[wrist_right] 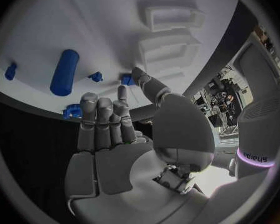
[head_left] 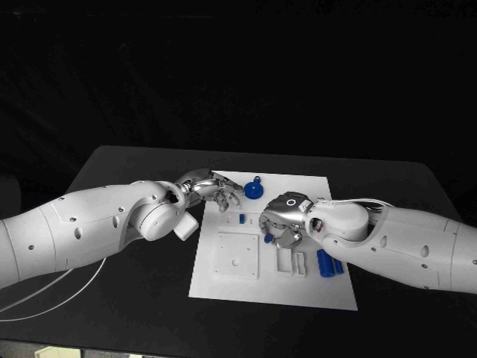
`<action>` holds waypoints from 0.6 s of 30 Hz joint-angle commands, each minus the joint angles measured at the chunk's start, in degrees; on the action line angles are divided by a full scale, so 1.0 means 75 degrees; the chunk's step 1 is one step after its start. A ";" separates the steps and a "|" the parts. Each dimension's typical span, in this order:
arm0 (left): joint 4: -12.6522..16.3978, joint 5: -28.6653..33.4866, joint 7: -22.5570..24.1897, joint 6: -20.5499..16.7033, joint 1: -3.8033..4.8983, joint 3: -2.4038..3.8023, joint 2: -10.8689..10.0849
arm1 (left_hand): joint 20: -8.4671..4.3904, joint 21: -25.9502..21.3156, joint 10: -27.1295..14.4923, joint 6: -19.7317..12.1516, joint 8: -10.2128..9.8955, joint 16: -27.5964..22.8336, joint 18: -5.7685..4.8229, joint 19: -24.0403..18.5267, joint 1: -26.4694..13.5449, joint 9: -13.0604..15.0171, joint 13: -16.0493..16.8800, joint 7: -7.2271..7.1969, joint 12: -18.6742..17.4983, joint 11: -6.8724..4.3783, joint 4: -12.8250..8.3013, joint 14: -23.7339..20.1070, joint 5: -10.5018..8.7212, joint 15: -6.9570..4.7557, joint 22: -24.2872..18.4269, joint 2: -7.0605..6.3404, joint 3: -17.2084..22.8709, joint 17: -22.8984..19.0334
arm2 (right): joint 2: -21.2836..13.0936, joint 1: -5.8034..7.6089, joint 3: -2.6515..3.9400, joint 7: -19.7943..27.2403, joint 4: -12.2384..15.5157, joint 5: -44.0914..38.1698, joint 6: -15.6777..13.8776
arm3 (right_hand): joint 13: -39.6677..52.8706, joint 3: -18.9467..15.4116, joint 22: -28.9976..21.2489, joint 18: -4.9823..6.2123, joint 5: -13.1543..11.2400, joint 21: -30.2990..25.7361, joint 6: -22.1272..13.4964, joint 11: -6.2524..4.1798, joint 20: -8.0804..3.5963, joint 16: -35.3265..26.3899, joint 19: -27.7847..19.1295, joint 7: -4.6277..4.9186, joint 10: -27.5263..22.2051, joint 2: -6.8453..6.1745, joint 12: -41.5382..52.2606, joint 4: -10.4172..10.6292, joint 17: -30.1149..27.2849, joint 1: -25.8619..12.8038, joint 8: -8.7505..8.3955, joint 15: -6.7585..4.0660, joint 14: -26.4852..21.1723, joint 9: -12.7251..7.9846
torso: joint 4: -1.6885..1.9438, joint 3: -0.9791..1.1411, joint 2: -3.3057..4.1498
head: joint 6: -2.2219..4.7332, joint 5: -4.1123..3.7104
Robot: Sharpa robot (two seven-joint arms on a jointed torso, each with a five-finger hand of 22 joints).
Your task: Assemble the parts on the task board
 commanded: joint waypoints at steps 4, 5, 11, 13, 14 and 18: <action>0.0009 0.0036 0.0035 0.0133 0.0004 0.0004 0.0002 | -0.0279 0.0027 -0.0072 -0.0065 -0.0027 -0.0044 0.0170 0.0073 0.0137 -0.0007 0.0029 0.0007 -0.0037 0.0006 0.0010 0.0032 0.0021 0.0011 0.0137 0.0035 0.0079 0.0010 | 0.0041 -0.0073 -0.0003 0.0086 -0.0049 0.0003 0.0354 | 0.0011 0.0069 -0.0007 0.0287 0.0046 -0.0024 -0.0211 -0.0002 0.0015 -0.0011 -0.0092 0.0112 -0.0053 0.0033 -0.0031 0.0003 0.0011 0.0094 -0.0032 0.0013 -0.0051 -0.0015 | 0.0007 -0.0002 0.0003 | -0.0031 0.0015; 0.0009 0.0036 0.0034 0.0131 0.0004 0.0004 0.0000 | -0.0279 0.0027 -0.0073 -0.0065 -0.0027 -0.0044 0.0170 0.0073 0.0141 -0.0007 0.0030 0.0007 -0.0036 0.0006 0.0009 0.0032 0.0022 0.0011 0.0137 0.0037 0.0082 0.0010 | 0.0049 -0.0083 -0.0003 0.0083 -0.0058 -0.0010 0.0361 | 0.0013 0.0070 -0.0005 0.0287 0.0046 -0.0022 -0.0227 -0.0008 0.0023 -0.0010 -0.0102 0.0105 -0.0062 0.0038 -0.0032 0.0003 0.0014 0.0096 -0.0043 0.0013 -0.0060 -0.0021 | 0.0004 -0.0002 0.0001 | -0.0032 0.0020; 0.0016 0.0036 0.0013 0.0122 0.0004 0.0004 0.0003 | -0.0275 0.0028 -0.0081 -0.0073 -0.0027 -0.0045 0.0170 0.0073 0.0151 -0.0008 0.0035 0.0011 -0.0035 0.0009 0.0000 0.0034 0.0021 0.0014 0.0139 0.0025 0.0084 0.0011 | 0.0077 -0.0085 -0.0003 0.0038 -0.0121 -0.0022 0.0417 | 0.0022 0.0122 -0.0002 0.0287 0.0048 -0.0007 -0.0234 -0.0031 0.0047 0.0003 -0.0126 0.0083 -0.0074 0.0128 -0.0024 0.0009 0.0024 0.0153 -0.0053 0.0005 -0.0082 -0.0035 | 0.0002 0.0001 0.0004 | -0.0042 0.0027; 0.0010 0.0036 0.0009 0.0120 0.0004 0.0004 0.0004 | -0.0271 0.0029 -0.0084 -0.0078 -0.0027 -0.0045 0.0168 0.0075 0.0144 -0.0009 0.0037 0.0015 -0.0035 0.0011 0.0005 0.0035 0.0020 0.0016 0.0139 0.0020 0.0079 0.0012 | 0.0086 -0.0087 -0.0003 0.0019 -0.0142 -0.0029 0.0462 | 0.0024 0.0172 -0.0004 0.0287 0.0063 -0.0003 -0.0230 -0.0028 0.0058 0.0007 -0.0132 0.0087 -0.0075 0.0164 -0.0022 0.0027 0.0026 0.0158 -0.0056 0.0004 -0.0087 -0.0042 | 0.0004 -0.0001 0.0002 | -0.0040 0.0030; 0.0010 0.0036 0.0007 0.0118 0.0004 0.0004 0.0002 | -0.0269 0.0029 -0.0089 -0.0085 -0.0029 -0.0045 0.0167 0.0076 0.0138 -0.0010 0.0039 0.0018 -0.0035 0.0014 0.0011 0.0036 0.0020 0.0018 0.0139 0.0015 0.0076 0.0012 | 0.0088 -0.0089 -0.0003 -0.0003 -0.0149 -0.0049 0.0527 | 0.0026 0.0255 -0.0007 0.0287 0.0193 0.0005 -0.0239 -0.0016 0.0076 0.0014 -0.0136 0.0107 -0.0073 0.0195 -0.0019 0.0053 0.0028 0.0128 -0.0071 0.0006 -0.0089 -0.0060 | 0.0007 -0.0001 0.0003 | -0.0042 0.0024; 0.0010 0.0036 -0.0003 0.0111 0.0004 0.0004 0.0000 | -0.0266 0.0029 -0.0096 -0.0093 -0.0030 -0.0046 0.0167 0.0077 0.0130 -0.0012 0.0043 0.0022 -0.0035 0.0016 0.0018 0.0037 0.0019 0.0020 0.0139 0.0008 0.0071 0.0012 | 0.0087 -0.0092 -0.0003 -0.0041 -0.0165 -0.0090 0.0641 | 0.0033 0.0505 -0.0015 0.0287 0.0526 0.0038 -0.0169 0.0061 0.0106 0.0029 -0.0143 0.0181 -0.0075 0.0264 -0.0008 0.0084 0.0028 0.0025 -0.0068 0.0046 -0.0097 -0.0097 | 0.0005 0.0000 0.0000 | -0.0051 0.0021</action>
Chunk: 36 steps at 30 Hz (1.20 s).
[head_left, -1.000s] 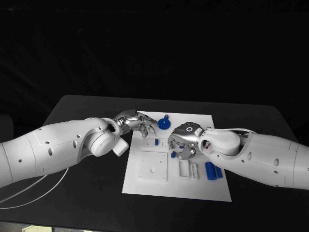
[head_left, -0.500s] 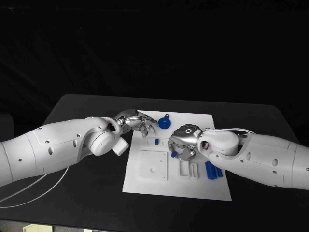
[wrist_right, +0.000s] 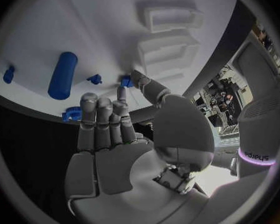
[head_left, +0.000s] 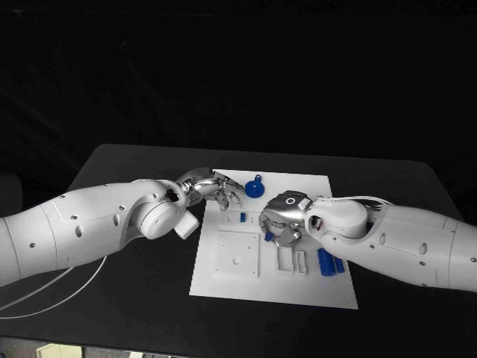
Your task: Assemble the parts on the task board
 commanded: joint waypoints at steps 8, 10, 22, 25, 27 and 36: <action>0.0014 0.0035 0.0024 0.0097 0.0004 0.0005 0.0006 | -0.0261 0.0029 -0.0069 -0.0069 -0.0029 -0.0047 0.0061 0.0024 0.0014 -0.0014 0.0020 0.0018 -0.0032 0.0001 0.0041 0.0033 0.0018 0.0016 0.0141 -0.0039 0.0017 0.0007 | 0.0038 -0.0084 -0.0051 -0.0105 -0.0051 -0.0236 0.0566 | 0.0020 0.0237 -0.0018 0.0281 0.1142 0.0115 0.0102 0.0031 0.0048 0.0070 -0.0021 0.0138 0.0019 0.0152 0.0025 0.0032 0.0003 -0.0349 0.0000 0.0055 -0.0025 -0.0099 | -0.0007 0.0001 -0.0009 | -0.0043 -0.0013; 0.0017 0.0035 0.0019 0.0094 0.0005 0.0005 0.0004 | -0.0261 0.0029 -0.0069 -0.0069 -0.0029 -0.0047 0.0061 0.0024 0.0014 -0.0014 0.0020 0.0018 -0.0032 0.0001 0.0042 0.0033 0.0018 0.0017 0.0141 -0.0039 0.0017 0.0008 | 0.0043 -0.0084 -0.0051 -0.0117 -0.0044 -0.0246 0.0593 | 0.0019 0.0250 -0.0019 0.0281 0.1183 0.0119 0.0120 0.0033 0.0047 0.0070 -0.0020 0.0127 0.0023 0.0165 0.0025 0.0038 0.0002 -0.0363 0.0008 0.0053 -0.0024 -0.0099 | -0.0007 0.0000 -0.0007 | -0.0044 -0.0020; 0.0029 0.0034 -0.0003 0.0096 0.0005 0.0005 -0.0002 | -0.0259 0.0028 -0.0080 -0.0082 -0.0030 -0.0048 0.0064 0.0027 -0.0002 -0.0016 0.0028 0.0021 -0.0029 0.0003 0.0065 0.0036 0.0018 0.0018 0.0140 -0.0046 0.0011 0.0009 | 0.0063 -0.0085 -0.0051 -0.0360 -0.0087 -0.0492 0.0224 | 0.0003 0.1378 -0.0066 0.0281 0.0877 0.0248 0.0316 -0.0027 0.0000 0.0116 0.0057 0.0054 0.0151 0.0167 0.0045 0.0516 -0.0019 -0.1107 0.0063 -0.0007 0.0060 -0.0145 | -0.0002 -0.0002 -0.0006 | -0.0052 -0.0055; 0.0025 0.0034 -0.0005 0.0097 0.0005 0.0005 0.0001 | -0.0259 0.0028 -0.0081 -0.0084 -0.0030 -0.0048 0.0064 0.0027 -0.0003 -0.0016 0.0028 0.0021 -0.0029 0.0003 0.0066 0.0036 0.0018 0.0019 0.0139 -0.0046 0.0011 0.0009 | 0.0061 -0.0086 -0.0051 -0.0322 -0.0066 -0.0492 -0.0035 | 0.0000 0.1243 -0.0085 0.0281 0.1175 0.0274 0.0349 -0.0048 -0.0029 0.0123 0.0094 0.0035 0.0185 0.0148 0.0053 0.0435 -0.0031 -0.1211 0.0092 -0.0027 0.0101 -0.0133 | -0.0005 0.0000 -0.0008 | -0.0053 -0.0063; 0.0022 0.0033 -0.0007 0.0095 0.0005 0.0005 0.0004 | -0.0259 0.0027 -0.0082 -0.0085 -0.0030 -0.0048 0.0065 0.0027 -0.0003 -0.0016 0.0029 0.0022 -0.0029 0.0003 0.0067 0.0036 0.0018 0.0019 0.0139 -0.0047 0.0011 0.0009 | 0.0060 -0.0086 -0.0051 -0.0326 -0.0041 -0.0492 -0.0115 | -0.0004 0.1055 -0.0102 0.0281 0.1502 0.0323 0.0427 -0.0092 -0.0070 0.0144 0.0186 -0.0006 0.0267 0.0144 0.0071 0.0414 -0.0042 -0.1374 0.0145 -0.0066 0.0193 -0.0106 | -0.0006 0.0004 -0.0007 | -0.0053 -0.0068; 0.0020 0.0033 -0.0008 0.0083 0.0005 0.0005 0.0009 | -0.0258 0.0026 -0.0083 -0.0090 -0.0030 -0.0049 0.0066 0.0028 -0.0005 -0.0017 0.0032 0.0022 -0.0027 0.0003 0.0075 0.0037 0.0018 0.0019 0.0139 -0.0044 0.0013 0.0009 | 0.0009 -0.0089 -0.0050 -0.0386 0.0023 -0.0467 -0.0412 | -0.0022 0.0848 -0.0170 0.0281 0.1466 0.0358 0.0550 -0.0163 -0.0160 0.0137 0.0313 -0.0075 0.0411 0.0124 0.0051 0.0457 -0.0073 -0.1701 0.0215 -0.0144 0.0341 -0.0073 | -0.0002 0.0000 -0.0008 | -0.0046 -0.0066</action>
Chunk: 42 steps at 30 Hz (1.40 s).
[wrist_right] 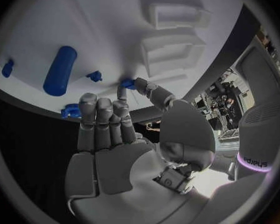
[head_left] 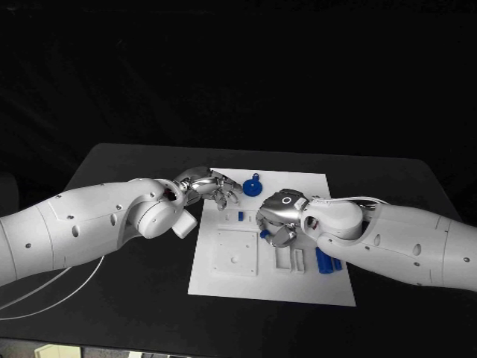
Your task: Assemble the parts on the task board
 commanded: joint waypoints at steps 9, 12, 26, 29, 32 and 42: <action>-0.0001 0.0032 0.0039 0.0063 0.0003 0.0005 0.0013 | -0.0259 0.0025 -0.0032 -0.0041 -0.0030 -0.0050 0.0121 0.0028 -0.0005 -0.0011 0.0014 0.0024 -0.0024 0.0002 0.0059 0.0048 0.0018 0.0007 0.0141 -0.0046 -0.0007 0.0012 | -0.0128 -0.0030 -0.0023 -0.0329 0.0112 -0.0129 -0.0376 | -0.0013 -0.0128 -0.0042 0.0350 -0.0219 0.0033 0.0100 -0.0003 -0.0035 0.0003 0.0091 0.0008 0.0102 -0.0081 -0.0011 0.0024 -0.0018 -0.0172 0.0042 -0.0015 0.0101 0.0020 | 0.0006 0.0001 -0.0001 | 0.0008 0.0014; -0.0003 0.0032 0.0019 0.0047 0.0003 0.0005 0.0003 | -0.0257 0.0024 -0.0037 -0.0049 -0.0029 -0.0051 0.0123 0.0026 -0.0009 -0.0012 0.0021 0.0026 -0.0020 0.0003 0.0057 0.0048 0.0016 0.0007 0.0142 -0.0085 -0.0017 0.0013 | -0.0176 -0.0028 -0.0020 -0.0402 0.0174 -0.0130 -0.0428 | -0.0013 -0.0134 -0.0045 0.0350 -0.0225 0.0034 0.0101 -0.0004 -0.0039 0.0002 0.0094 0.0007 0.0105 -0.0096 -0.0013 0.0028 -0.0019 -0.0179 0.0043 -0.0017 0.0104 0.0020 | -0.0002 0.0001 -0.0003 | 0.0006 0.0019; 0.0003 -0.0385 -0.0298 0.0142 0.0002 0.0003 -0.0002 | -0.0260 0.0031 -0.0045 -0.0045 0.0021 -0.0051 0.0142 0.0036 -0.0155 0.0001 0.0083 0.0010 0.0028 -0.0008 0.0151 0.0064 0.0010 -0.0002 0.0147 -0.0438 -0.0193 0.0024 | -0.0372 0.0049 0.0032 -0.0532 0.0449 -0.0126 -0.0489 | -0.0014 -0.0087 -0.0072 0.0350 -0.0243 0.0028 0.0112 -0.0015 -0.0064 -0.0010 0.0114 -0.0003 0.0125 -0.0148 -0.0030 0.0090 -0.0024 -0.0177 0.0045 -0.0030 0.0126 0.0023 | 0.0000 -0.0001 0.0001 | 0.0027 0.0015; 0.0014 -0.0558 -0.0541 0.0237 0.0002 0.0003 0.0000 | -0.0268 0.0041 -0.0005 0.0023 0.0072 -0.0046 0.0149 0.0052 -0.0193 0.0016 0.0109 -0.0021 0.0062 -0.0027 0.0205 0.0085 0.0010 -0.0019 0.0149 -0.0556 -0.0226 0.0029 | -0.0436 0.0078 0.0089 -0.0559 0.0539 -0.0126 -0.0491 | -0.0014 -0.0071 -0.0078 0.0350 -0.0251 0.0027 0.0115 -0.0016 -0.0069 -0.0013 0.0119 -0.0004 0.0130 -0.0155 -0.0033 0.0102 -0.0025 -0.0167 0.0046 -0.0033 0.0129 0.0023 | 0.0000 -0.0003 0.0001 | 0.0032 0.0007; 0.0004 -0.0640 -0.0798 0.0606 0.0002 0.0003 0.0007 | -0.0289 0.0052 0.0077 0.0132 0.0143 -0.0046 0.0157 0.0083 -0.0330 0.0030 0.0143 -0.0076 0.0109 -0.0065 0.0330 0.0116 0.0008 -0.0051 0.0146 -0.0691 -0.0291 0.0032 | -0.0495 0.0090 0.0290 -0.0555 0.0662 0.0000 -0.0406 | -0.0013 -0.0054 -0.0085 0.0350 -0.0270 0.0027 0.0118 -0.0018 -0.0076 -0.0016 0.0126 -0.0007 0.0136 -0.0167 -0.0037 0.0121 -0.0027 -0.0157 0.0047 -0.0036 0.0136 0.0024 | -0.0005 -0.0002 -0.0002 | 0.0039 0.0018; 0.0044 -0.1081 -0.1229 0.0794 0.0003 0.0004 0.0029 | -0.0306 0.0033 0.0084 0.0139 0.0155 -0.0083 0.0155 0.0077 -0.0563 0.0009 0.0153 -0.0085 0.0097 -0.0074 0.0525 0.0103 0.0001 -0.0060 0.0136 -0.0940 -0.0375 0.0022 | -0.0660 0.0344 0.0569 -0.0643 0.1054 0.0034 -0.0338 | -0.0009 -0.0028 -0.0107 0.0350 -0.0391 0.0029 0.0115 -0.0020 -0.0095 -0.0027 0.0140 -0.0007 0.0147 -0.0217 -0.0051 0.0163 -0.0028 -0.0109 0.0044 -0.0041 0.0147 0.0026 | -0.0010 -0.0007 -0.0005 | 0.0118 -0.0004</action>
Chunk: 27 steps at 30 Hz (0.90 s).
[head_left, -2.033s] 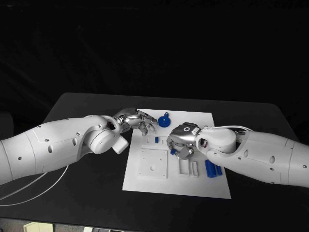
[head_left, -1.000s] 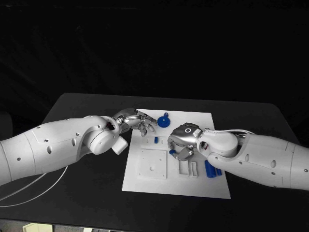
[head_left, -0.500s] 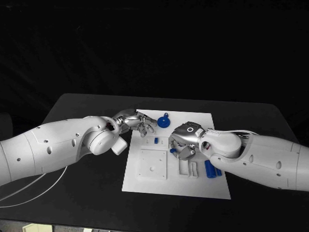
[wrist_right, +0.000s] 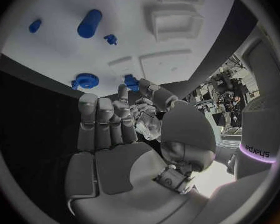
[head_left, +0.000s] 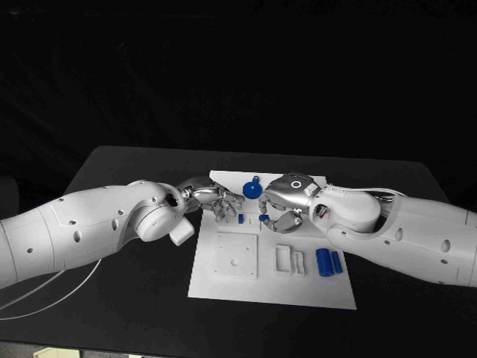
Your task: Assemble the parts on the task board
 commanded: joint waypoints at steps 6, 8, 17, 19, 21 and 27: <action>0.0068 -0.0706 -0.0622 0.0412 0.0005 0.0005 0.0055 | -0.0276 0.0023 0.0018 -0.0039 0.0004 -0.0032 0.0102 0.0052 -0.0252 -0.0029 0.0012 0.0025 -0.0014 -0.0016 0.0280 0.0036 -0.0005 -0.0004 0.0126 -0.0418 -0.0056 0.0005 | -0.0048 0.0160 0.0108 -0.0159 0.0203 0.0043 0.0068 | -0.0003 0.0003 -0.0014 0.0366 -0.0045 0.0008 0.0039 0.0007 -0.0054 -0.0037 -0.0007 -0.0003 0.0067 -0.0081 -0.0051 0.0028 -0.0009 0.0015 0.0014 -0.0029 0.0035 0.0008 | -0.0002 -0.0001 0.0001 | 0.0053 -0.0029; 0.0083 -0.0775 -0.0708 0.0431 0.0005 0.0005 0.0066 | -0.0290 0.0019 0.0021 -0.0044 0.0009 -0.0033 0.0124 0.0071 -0.0325 -0.0034 0.0018 0.0018 -0.0018 -0.0024 0.0418 0.0050 -0.0004 -0.0014 0.0123 -0.0566 -0.0010 0.0008 | -0.0048 0.0184 0.0121 -0.0160 0.0230 0.0050 0.0072 | -0.0003 0.0004 -0.0014 0.0366 -0.0046 0.0008 0.0039 0.0007 -0.0054 -0.0037 -0.0007 -0.0003 0.0067 -0.0081 -0.0052 0.0028 -0.0009 0.0017 0.0014 -0.0029 0.0035 0.0008 | 0.0002 -0.0002 0.0000 | 0.0054 -0.0034; 0.0104 -0.0805 -0.0745 0.0362 0.0005 0.0005 0.0139 | -0.0283 0.0009 0.0000 -0.0204 -0.0048 -0.0043 0.0146 0.0096 -0.0535 -0.0077 0.0040 0.0075 -0.0038 -0.0011 0.0987 0.0063 -0.0002 -0.0005 0.0129 -0.0949 0.0191 0.0019 | -0.0038 0.0219 0.0192 -0.0183 0.0355 0.0050 0.0090 | -0.0001 0.0009 -0.0019 0.0366 -0.0044 0.0008 0.0039 0.0006 -0.0058 -0.0040 -0.0006 -0.0003 0.0068 -0.0094 -0.0055 0.0029 -0.0008 0.0041 0.0014 -0.0030 0.0036 0.0009 | 0.0012 -0.0003 0.0007 | 0.0059 -0.0051; 0.0109 -0.0781 -0.0724 0.0325 0.0005 0.0005 0.0150 | -0.0276 0.0008 -0.0011 -0.0246 -0.0064 -0.0045 0.0146 0.0096 -0.0591 -0.0086 0.0043 0.0090 -0.0043 -0.0003 0.1103 0.0062 -0.0002 0.0002 0.0130 -0.0965 0.0210 0.0021 | -0.0024 0.0219 0.0194 -0.0183 0.0366 0.0051 0.0093 | 0.0000 0.0010 -0.0020 0.0366 -0.0045 0.0009 0.0039 0.0006 -0.0060 -0.0041 -0.0006 -0.0004 0.0069 -0.0103 -0.0056 0.0026 -0.0008 0.0055 0.0014 -0.0030 0.0037 0.0009 | 0.0011 -0.0006 0.0008 | 0.0064 -0.0040; 0.0108 -0.0727 -0.0665 0.0289 0.0005 0.0006 0.0163 | -0.0269 0.0008 -0.0024 -0.0308 -0.0089 -0.0047 0.0149 0.0090 -0.0660 -0.0101 0.0049 0.0109 -0.0047 0.0005 0.1237 0.0059 -0.0001 0.0010 0.0134 -0.0924 0.0213 0.0025 | -0.0008 0.0219 0.0195 -0.0181 0.0378 0.0055 0.0096 | 0.0001 0.0008 -0.0021 0.0366 -0.0044 0.0009 0.0039 0.0006 -0.0061 -0.0041 -0.0006 -0.0004 0.0069 -0.0109 -0.0056 0.0026 -0.0008 0.0059 0.0015 -0.0030 0.0037 0.0010 | 0.0008 -0.0004 0.0007 | 0.0068 -0.0034; 0.0127 -0.0403 -0.0537 0.0255 0.0006 0.0006 0.0184 | -0.0254 0.0009 -0.0050 -0.0415 -0.0132 -0.0048 0.0161 0.0066 -0.0719 -0.0140 0.0063 0.0144 -0.0053 0.0025 0.1409 0.0048 -0.0001 0.0027 0.0142 -0.0871 0.0193 0.0034 | 0.0036 0.0219 0.0196 -0.0172 0.0397 0.0065 0.0119 | 0.0002 0.0006 -0.0023 0.0366 -0.0043 0.0009 0.0038 0.0006 -0.0062 -0.0043 -0.0006 -0.0003 0.0069 -0.0117 -0.0058 0.0025 -0.0008 0.0068 0.0014 -0.0030 0.0037 0.0010 | 0.0005 0.0002 0.0012 | 0.0056 -0.0014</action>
